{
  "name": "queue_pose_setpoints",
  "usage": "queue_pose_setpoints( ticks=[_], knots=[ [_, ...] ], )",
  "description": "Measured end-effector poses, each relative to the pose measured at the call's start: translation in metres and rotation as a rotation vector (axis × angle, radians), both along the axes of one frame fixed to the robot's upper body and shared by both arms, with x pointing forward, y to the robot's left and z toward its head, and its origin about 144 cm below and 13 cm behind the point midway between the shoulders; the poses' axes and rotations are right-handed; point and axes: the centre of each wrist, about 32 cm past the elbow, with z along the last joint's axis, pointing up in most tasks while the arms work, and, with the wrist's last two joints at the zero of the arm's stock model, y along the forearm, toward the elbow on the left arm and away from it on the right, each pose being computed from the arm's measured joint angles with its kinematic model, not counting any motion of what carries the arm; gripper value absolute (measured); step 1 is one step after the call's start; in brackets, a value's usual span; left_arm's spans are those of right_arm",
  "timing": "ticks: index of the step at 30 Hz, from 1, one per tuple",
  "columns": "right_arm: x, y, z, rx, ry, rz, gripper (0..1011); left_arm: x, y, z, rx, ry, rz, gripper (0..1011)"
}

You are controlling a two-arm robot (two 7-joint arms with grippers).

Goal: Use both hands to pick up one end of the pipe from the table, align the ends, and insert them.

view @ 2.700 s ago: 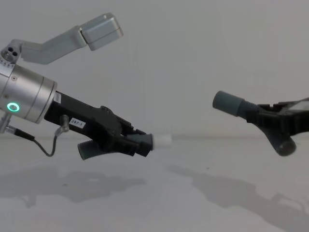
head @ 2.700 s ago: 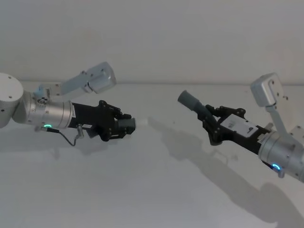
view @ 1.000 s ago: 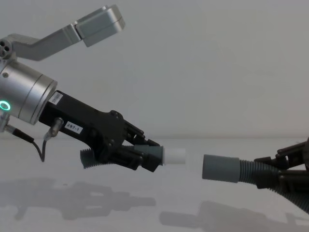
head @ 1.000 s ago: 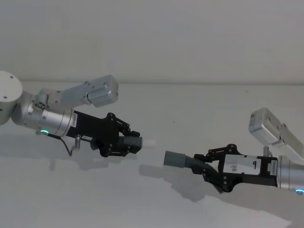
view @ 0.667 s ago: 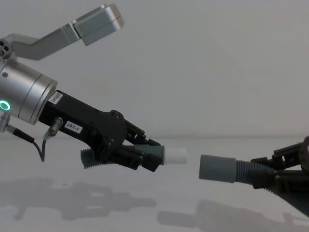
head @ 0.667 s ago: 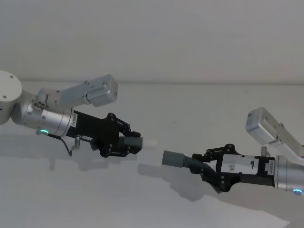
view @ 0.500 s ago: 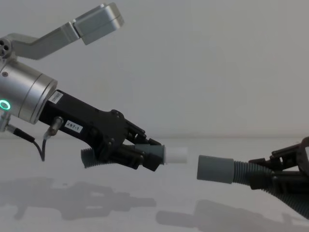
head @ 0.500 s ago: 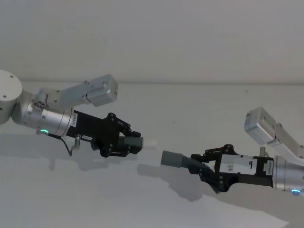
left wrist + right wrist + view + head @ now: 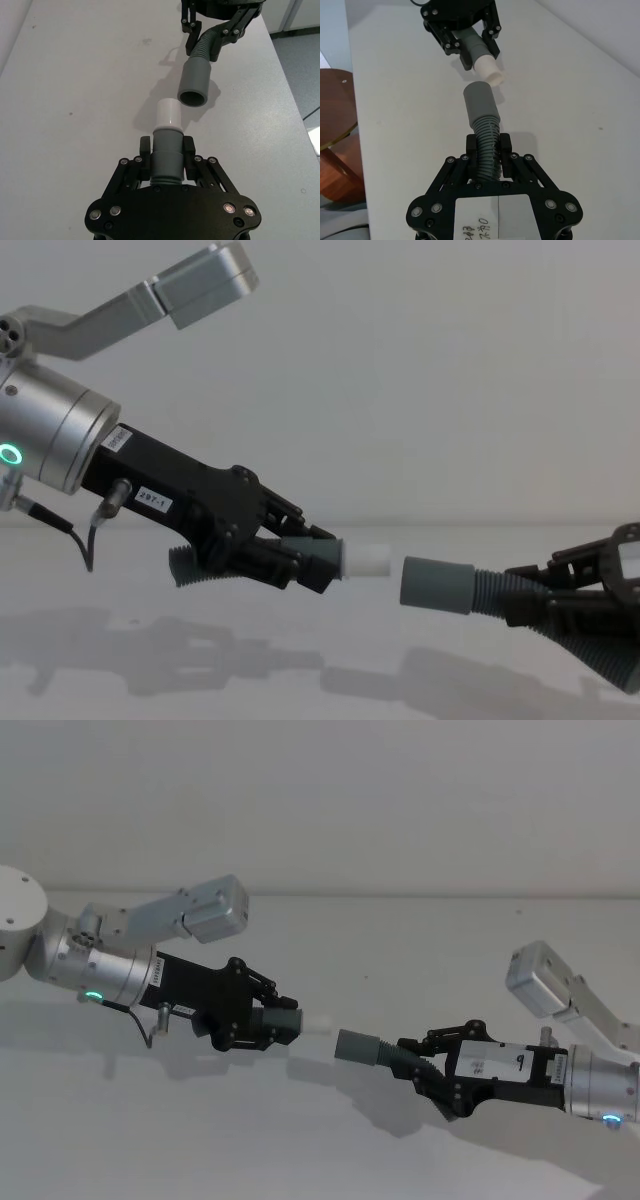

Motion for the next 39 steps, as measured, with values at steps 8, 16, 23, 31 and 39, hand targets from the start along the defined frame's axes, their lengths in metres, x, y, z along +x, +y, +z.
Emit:
queue_pose_setpoints(
  ticks=[8, 16, 23, 31, 39],
  knots=[
    [0.002, 0.001, -0.001, 0.001, 0.0, -0.012, 256, -0.001, 0.0, 0.001, 0.003, 0.003, 0.004, 367],
    [0.005, 0.002, -0.001, 0.001, -0.001, -0.014, 256, -0.001, 0.0, 0.001, 0.004, 0.007, 0.008, 367],
    [0.008, 0.004, -0.001, 0.005, 0.0, -0.011, 256, -0.001, 0.0, 0.002, 0.002, 0.011, 0.009, 367],
    [0.011, 0.007, 0.0, 0.013, 0.0, -0.007, 256, 0.001, 0.0, 0.003, 0.003, 0.015, 0.008, 367],
    [0.015, 0.009, 0.001, 0.021, 0.0, 0.002, 256, 0.003, 0.001, 0.003, 0.007, 0.017, 0.006, 366]
  ],
)
